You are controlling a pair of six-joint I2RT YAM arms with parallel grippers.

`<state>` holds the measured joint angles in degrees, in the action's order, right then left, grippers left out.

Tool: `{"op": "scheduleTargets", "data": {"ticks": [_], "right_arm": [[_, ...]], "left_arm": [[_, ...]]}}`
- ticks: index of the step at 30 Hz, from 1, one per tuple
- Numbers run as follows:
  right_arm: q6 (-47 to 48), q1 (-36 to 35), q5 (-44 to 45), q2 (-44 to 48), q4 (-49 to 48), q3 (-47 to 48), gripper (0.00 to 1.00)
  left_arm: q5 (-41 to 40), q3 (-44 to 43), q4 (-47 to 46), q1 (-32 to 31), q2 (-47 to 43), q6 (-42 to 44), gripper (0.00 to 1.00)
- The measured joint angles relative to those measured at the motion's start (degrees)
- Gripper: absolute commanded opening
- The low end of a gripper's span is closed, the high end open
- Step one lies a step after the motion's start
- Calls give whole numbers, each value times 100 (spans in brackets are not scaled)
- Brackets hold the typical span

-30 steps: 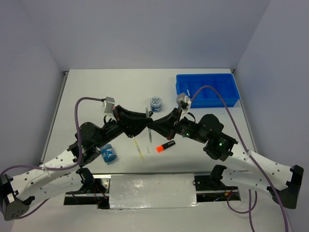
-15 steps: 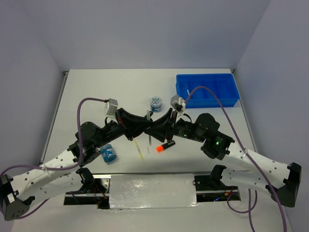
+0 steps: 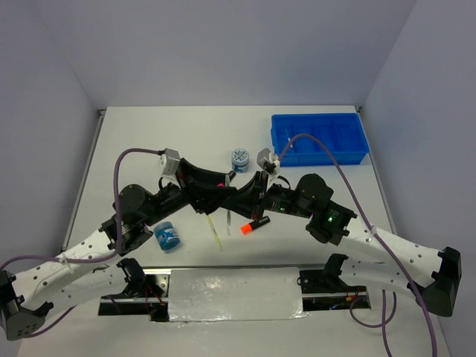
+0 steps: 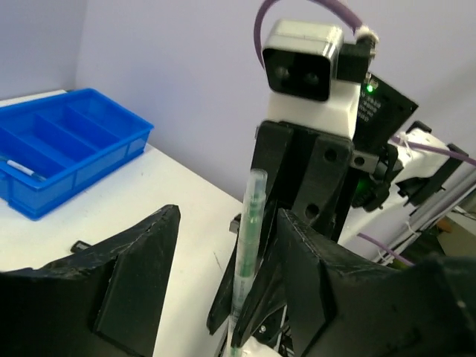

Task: Sort the stationery into containers
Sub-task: Close the pen cap on the pen.

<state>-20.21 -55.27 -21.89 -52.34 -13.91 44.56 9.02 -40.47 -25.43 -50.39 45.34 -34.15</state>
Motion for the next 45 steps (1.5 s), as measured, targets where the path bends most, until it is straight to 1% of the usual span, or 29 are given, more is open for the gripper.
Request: {"op": "scheduleTargets", "data": {"ticks": [4,7,8,10,11,13,14,16,17,19,20,23,30,37,45], "right_arm": [[15,0,2,-4,2,-4,0],[13,0,9,-4,2,-26,0],[13,0,11,-7,2,-39,0],[13,0,9,-28,2,-48,0],[13,0,9,-48,2,-48,0],[11,0,7,-92,2,-52,0],[11,0,7,-111,2,-52,0],[9,0,7,-142,2,-52,0],[4,0,20,-153,13,-52,0],[-11,2,52,-173,52,-52,0],[-13,2,72,-177,74,-52,0],[-9,0,177,-177,116,-50,0],[-9,-87,520,-177,258,-37,0],[-22,-114,614,-205,634,13,0],[-4,-59,494,-457,1364,629,0]], "left_arm": [[-151,-334,179,0,72,105,66],[-216,-501,232,0,85,144,62],[-238,-544,249,0,94,168,58],[-278,-595,295,0,114,240,53],[-291,-603,319,0,127,260,44],[-310,-605,369,0,153,273,41],[-319,-605,407,0,175,280,36],[-323,-605,492,0,225,282,31],[-321,-605,511,0,254,275,25],[-315,-605,549,-2,280,271,16],[-315,-605,573,-4,280,275,10],[-315,-603,595,-4,278,269,0],[-391,-184,184,2,127,201,0],[-643,551,-802,-96,107,-79,0],[-1078,944,-1644,-234,109,-216,0]]}}
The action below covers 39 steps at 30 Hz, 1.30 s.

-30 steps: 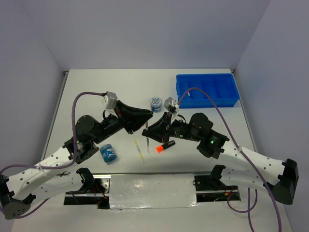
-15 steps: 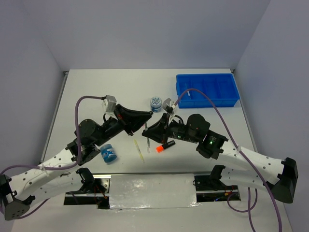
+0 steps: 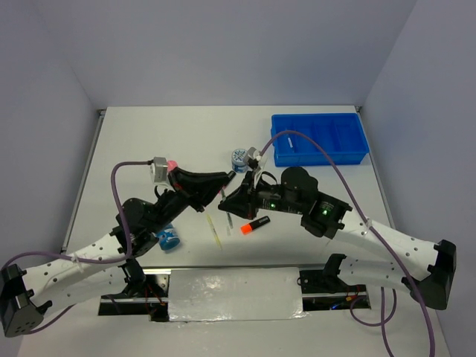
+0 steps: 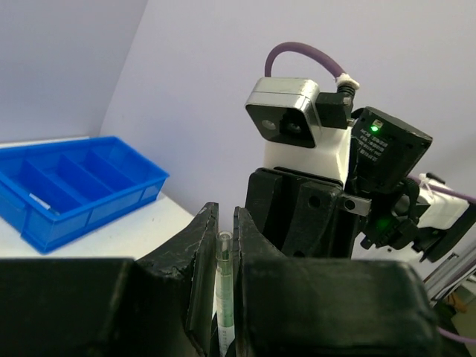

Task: Sort the stationery into containers
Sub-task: Close the pen cap on the pen, then place the pen in the storage box.

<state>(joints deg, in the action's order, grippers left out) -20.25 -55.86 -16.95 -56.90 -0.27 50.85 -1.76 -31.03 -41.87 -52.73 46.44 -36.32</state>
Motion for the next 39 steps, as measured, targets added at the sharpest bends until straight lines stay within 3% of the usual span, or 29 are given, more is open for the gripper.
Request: {"op": "scheduleTargets", "data": {"ticks": [6,8,17,20,21,22,26,31,35,39], "right_arm": [[-31,203,-446,-173,118,243,0],[-22,269,-525,-203,127,243,0],[52,540,-870,-815,-531,413,0],[35,592,-785,-896,-774,404,0],[48,601,-706,-909,-785,402,0],[61,616,-581,-933,-765,402,0],[66,964,-72,-1217,-271,575,0],[-24,2103,612,-1849,573,675,0],[87,2920,1429,-2496,1449,1296,0],[315,3569,1989,-3556,1998,2708,1]], "left_arm": [[-190,4,-157,-39,0,4,0],[-310,-74,44,-48,7,15,9],[-1405,-1698,2723,-160,164,654,33],[-1552,-2153,3150,-221,417,846,67],[-1626,-2273,3294,-262,490,876,88],[-1836,-2409,3495,-310,566,922,97],[-3136,-3436,4854,-361,887,584,99],[-4802,-5027,6559,-310,1182,-146,99],[-5241,-4682,7084,-280,793,-341,99],[-4837,-3510,7173,-269,280,-269,99]]}}
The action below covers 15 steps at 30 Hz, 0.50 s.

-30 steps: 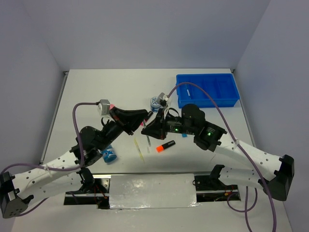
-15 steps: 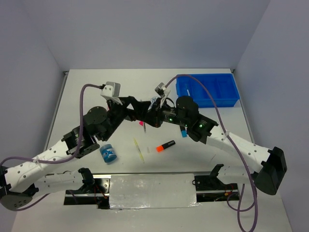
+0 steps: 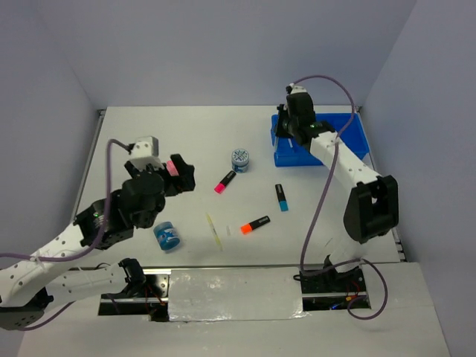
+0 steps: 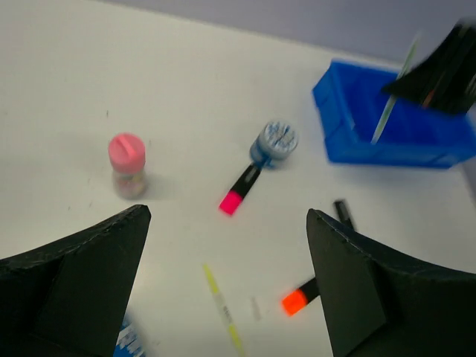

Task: Sort the stationery into containers
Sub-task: Place the pen in the storage box.

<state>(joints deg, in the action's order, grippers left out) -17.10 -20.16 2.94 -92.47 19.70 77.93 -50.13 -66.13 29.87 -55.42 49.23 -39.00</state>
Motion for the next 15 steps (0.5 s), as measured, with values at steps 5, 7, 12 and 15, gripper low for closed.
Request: {"op": "scheduleTargets", "data": {"ticks": [5,7,12,15], "right_arm": [[328,481,417,-1322,664,1814,3],[446,592,553,-1906,905,2656,6],[807,811,686,-2962,1346,3770,10],[929,894,693,-3250,1502,3884,14]], "left_arm": [[546,772,376,0,55,-11,99],[675,929,535,2,68,-9,99],[820,933,933,20,192,-26,99],[914,859,1069,26,363,-20,99]]}}
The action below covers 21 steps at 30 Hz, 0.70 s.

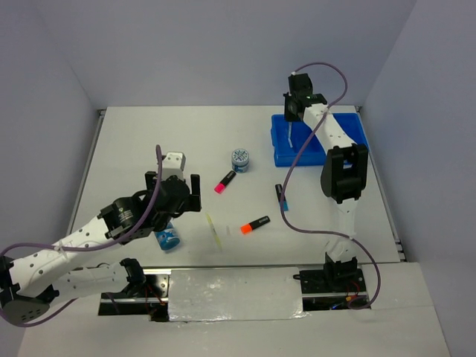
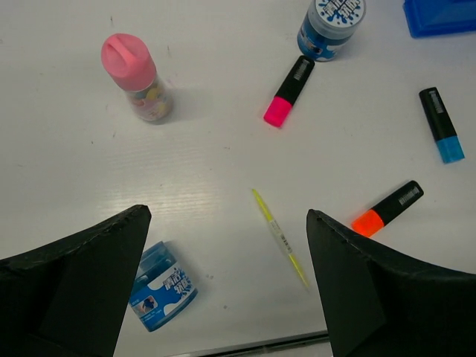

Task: Sort the stationery into containers
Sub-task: Place the pen in the storage box.

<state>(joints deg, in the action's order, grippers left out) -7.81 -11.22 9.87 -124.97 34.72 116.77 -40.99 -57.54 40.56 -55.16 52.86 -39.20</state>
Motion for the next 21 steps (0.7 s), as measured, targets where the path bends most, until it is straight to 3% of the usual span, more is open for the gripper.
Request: {"op": "scheduleTargets", "data": {"ticks": [2,6,13,21], "right_arm": [[35,44,-37,-81,131,-7,21],[81,90,-232,-79,131,-107,24],[72,92,-420,-76,160,-286,49],[-83,85,-542,216,389,-382,50]], "left_arm": [[98,-2,17,2,81,4,99],[238,0,20,22,229,-11,99],[409,20,31,70,627,-155,99],[496,24,188,76,964,-520,99]]}}
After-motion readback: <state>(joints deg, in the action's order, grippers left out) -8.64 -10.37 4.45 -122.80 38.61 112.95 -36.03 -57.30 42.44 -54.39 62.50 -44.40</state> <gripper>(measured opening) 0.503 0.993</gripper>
